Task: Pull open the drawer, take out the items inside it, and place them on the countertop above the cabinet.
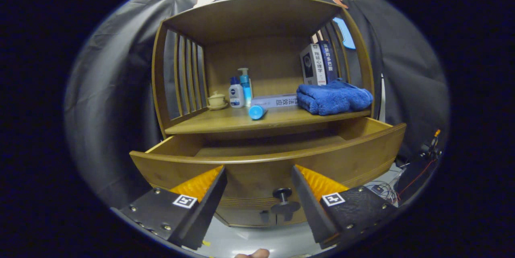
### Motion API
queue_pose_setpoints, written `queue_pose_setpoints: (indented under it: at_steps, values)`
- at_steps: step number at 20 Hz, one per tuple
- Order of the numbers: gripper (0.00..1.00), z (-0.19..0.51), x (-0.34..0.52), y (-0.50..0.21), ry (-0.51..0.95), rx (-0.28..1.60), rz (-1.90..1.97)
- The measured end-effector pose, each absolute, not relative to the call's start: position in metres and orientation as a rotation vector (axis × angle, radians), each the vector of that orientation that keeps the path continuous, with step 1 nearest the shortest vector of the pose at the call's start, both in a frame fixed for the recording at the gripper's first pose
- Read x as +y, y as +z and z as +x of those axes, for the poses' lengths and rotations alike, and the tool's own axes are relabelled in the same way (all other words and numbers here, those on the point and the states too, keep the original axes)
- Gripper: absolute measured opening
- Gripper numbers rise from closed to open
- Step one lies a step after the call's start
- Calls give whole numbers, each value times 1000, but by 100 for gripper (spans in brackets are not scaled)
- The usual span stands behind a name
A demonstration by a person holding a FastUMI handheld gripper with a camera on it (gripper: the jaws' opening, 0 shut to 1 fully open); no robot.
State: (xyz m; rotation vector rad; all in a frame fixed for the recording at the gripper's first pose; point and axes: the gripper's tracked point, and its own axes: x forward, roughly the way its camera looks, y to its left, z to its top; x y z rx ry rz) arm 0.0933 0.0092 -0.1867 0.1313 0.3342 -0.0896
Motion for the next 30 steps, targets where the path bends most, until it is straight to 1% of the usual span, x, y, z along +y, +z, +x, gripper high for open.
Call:
queue_pose_setpoints:
  at_steps: [15, 20, 30]
  values:
    - [96, 155, 5, -195, -15, 357, 155]
    - [96, 163, 3, -196, -23, 334, 193]
    - [96, 191, 3, -201, -24, 357, 197]
